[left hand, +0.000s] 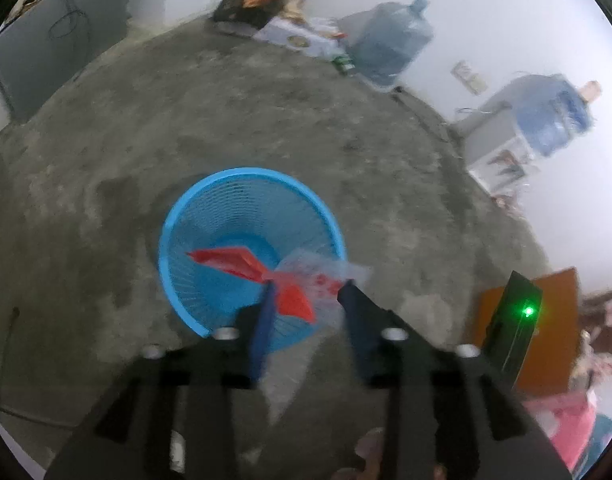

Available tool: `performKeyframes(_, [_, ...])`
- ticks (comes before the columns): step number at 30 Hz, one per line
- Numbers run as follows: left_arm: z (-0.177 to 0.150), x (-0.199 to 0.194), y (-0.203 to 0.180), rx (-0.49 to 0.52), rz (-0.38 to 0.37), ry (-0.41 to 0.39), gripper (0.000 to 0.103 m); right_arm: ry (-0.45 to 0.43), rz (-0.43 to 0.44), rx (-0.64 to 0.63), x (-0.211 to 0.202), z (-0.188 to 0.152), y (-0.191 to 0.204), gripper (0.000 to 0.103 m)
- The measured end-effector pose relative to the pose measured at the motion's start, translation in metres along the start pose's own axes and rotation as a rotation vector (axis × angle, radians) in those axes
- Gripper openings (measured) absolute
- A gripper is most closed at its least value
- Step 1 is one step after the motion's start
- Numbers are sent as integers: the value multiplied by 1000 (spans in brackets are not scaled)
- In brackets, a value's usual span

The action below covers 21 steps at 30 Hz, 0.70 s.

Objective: Collect trash
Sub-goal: 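Carry the red wrapper to the blue wastebasket and open the left gripper, then grasp the white paper cup with the right gripper while the left grasps tissue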

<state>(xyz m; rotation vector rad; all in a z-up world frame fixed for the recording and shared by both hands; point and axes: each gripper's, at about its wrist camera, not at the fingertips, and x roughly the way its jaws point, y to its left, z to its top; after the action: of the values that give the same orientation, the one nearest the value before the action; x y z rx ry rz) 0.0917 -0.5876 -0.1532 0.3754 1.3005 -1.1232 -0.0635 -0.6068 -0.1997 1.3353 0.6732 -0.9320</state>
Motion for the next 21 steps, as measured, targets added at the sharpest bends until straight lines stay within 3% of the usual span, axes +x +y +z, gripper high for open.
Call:
performKeyframes(4, [0, 2, 9, -57, -7, -21, 50, 13, -27, -21, 7, -8, -3, 55])
performKeyframes(10, [-13, -30, 2, -18, -50, -88, 54, -52, -41, -25, -20, -21, -4, 56])
performKeyframes(15, [-36, -81, 3, 17, -151, -184, 70, -169, -57, -131, -67, -43, 22, 70])
performKeyframes(18, [-54, -111, 14, 26, -140, -206, 79, -220, -76, -238, -93, -58, 46, 79])
performKeyframes(21, [-74, -144, 34, -27, -159, -208, 86, -283, -94, -379, -122, -76, 77, 87])
